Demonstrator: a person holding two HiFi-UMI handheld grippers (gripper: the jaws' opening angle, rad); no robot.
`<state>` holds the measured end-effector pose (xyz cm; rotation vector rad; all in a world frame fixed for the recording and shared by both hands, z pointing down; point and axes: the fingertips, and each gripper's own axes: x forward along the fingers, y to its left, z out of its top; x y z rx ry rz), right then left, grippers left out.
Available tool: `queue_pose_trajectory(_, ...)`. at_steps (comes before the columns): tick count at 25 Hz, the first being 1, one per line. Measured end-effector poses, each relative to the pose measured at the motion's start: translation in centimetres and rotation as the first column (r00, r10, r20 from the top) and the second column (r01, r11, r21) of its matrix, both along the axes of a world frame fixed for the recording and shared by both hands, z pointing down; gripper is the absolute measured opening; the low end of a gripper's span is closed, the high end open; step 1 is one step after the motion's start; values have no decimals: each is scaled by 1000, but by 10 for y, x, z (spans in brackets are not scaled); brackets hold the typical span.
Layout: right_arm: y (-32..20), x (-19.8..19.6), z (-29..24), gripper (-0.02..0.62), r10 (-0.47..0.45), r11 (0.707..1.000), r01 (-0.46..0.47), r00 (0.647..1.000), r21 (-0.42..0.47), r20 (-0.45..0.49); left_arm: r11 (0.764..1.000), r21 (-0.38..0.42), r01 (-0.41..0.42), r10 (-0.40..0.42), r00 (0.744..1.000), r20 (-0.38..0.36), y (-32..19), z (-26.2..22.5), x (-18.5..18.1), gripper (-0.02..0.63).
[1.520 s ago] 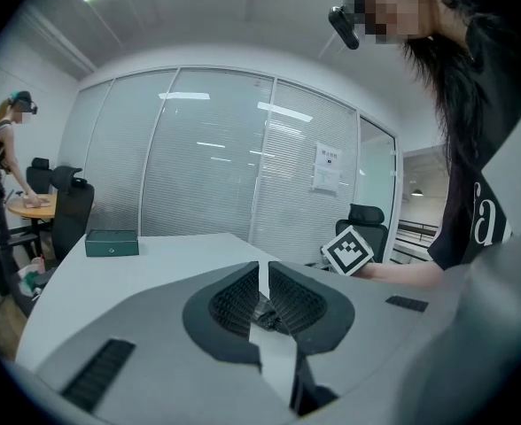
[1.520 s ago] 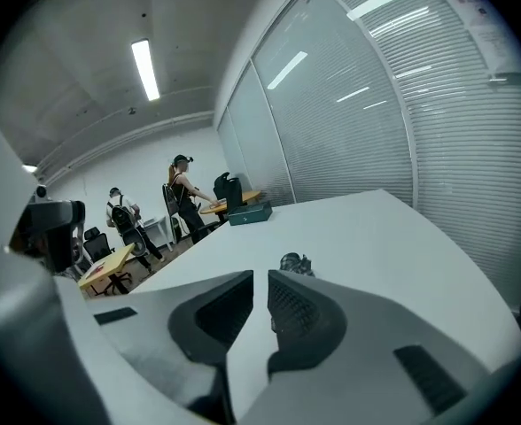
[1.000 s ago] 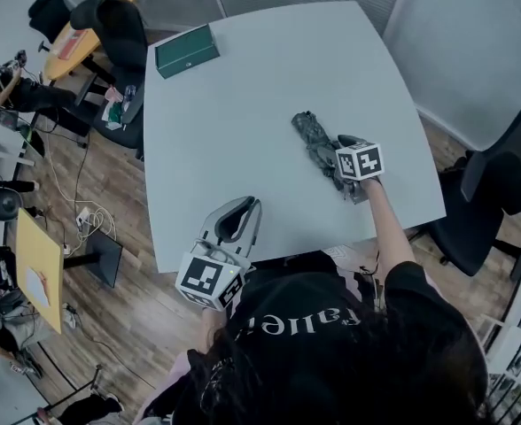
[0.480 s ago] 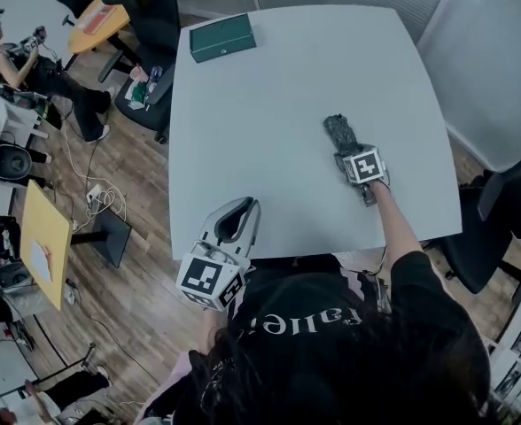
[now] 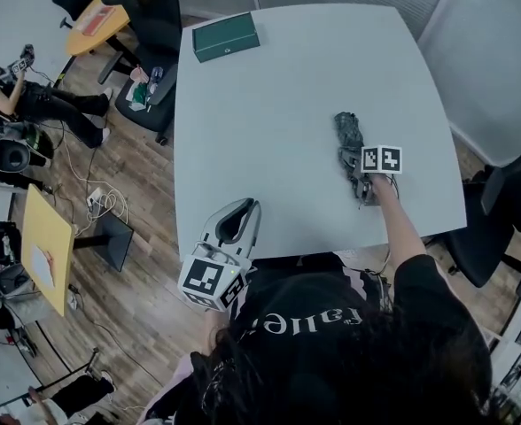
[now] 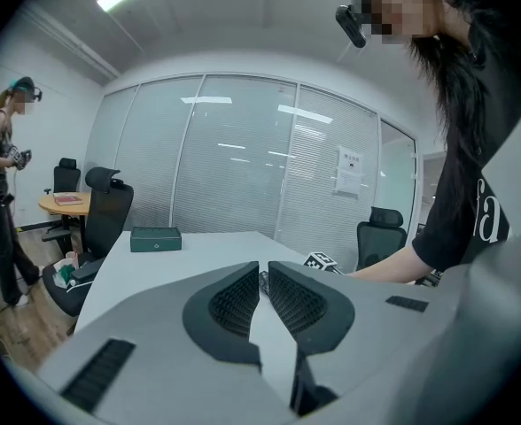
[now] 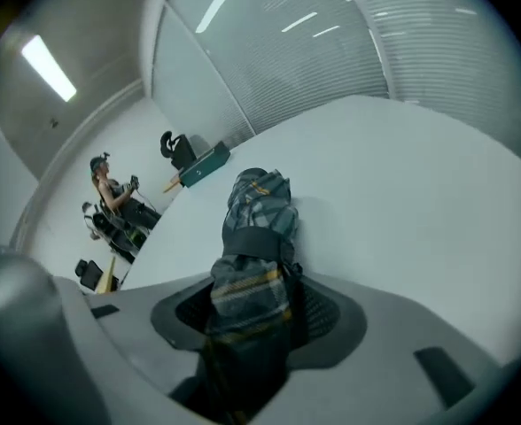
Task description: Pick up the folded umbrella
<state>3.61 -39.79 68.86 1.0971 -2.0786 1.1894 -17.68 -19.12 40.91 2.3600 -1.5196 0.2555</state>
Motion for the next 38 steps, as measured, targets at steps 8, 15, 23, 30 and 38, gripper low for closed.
queue_pose_trajectory(8, 37, -36, -55, 209, 98, 995, -91, 952, -37, 290, 1000, 14, -11, 12, 1000, -21, 2, -1, -22, 49)
queue_pose_trajectory(15, 77, -73, -123, 210, 102, 992, -123, 886, 19, 452, 998, 30, -56, 57, 997, -45, 2, 2, -37, 49)
queue_pose_trajectory(23, 134, -103, -171, 210, 151, 979, -203, 815, 31, 559, 988, 10, -157, 157, 986, -60, 9, 16, -50, 49)
queue_pose_trajectory(30, 166, -117, -204, 210, 84, 981, -172, 795, 90, 601, 980, 21, -199, 199, 977, -69, 9, 19, -47, 49)
queue_pose_trajectory(38, 189, -99, -210, 210, 63, 989, -126, 827, 75, 558, 983, 42, -181, 184, 979, -85, 3, 15, -23, 49)
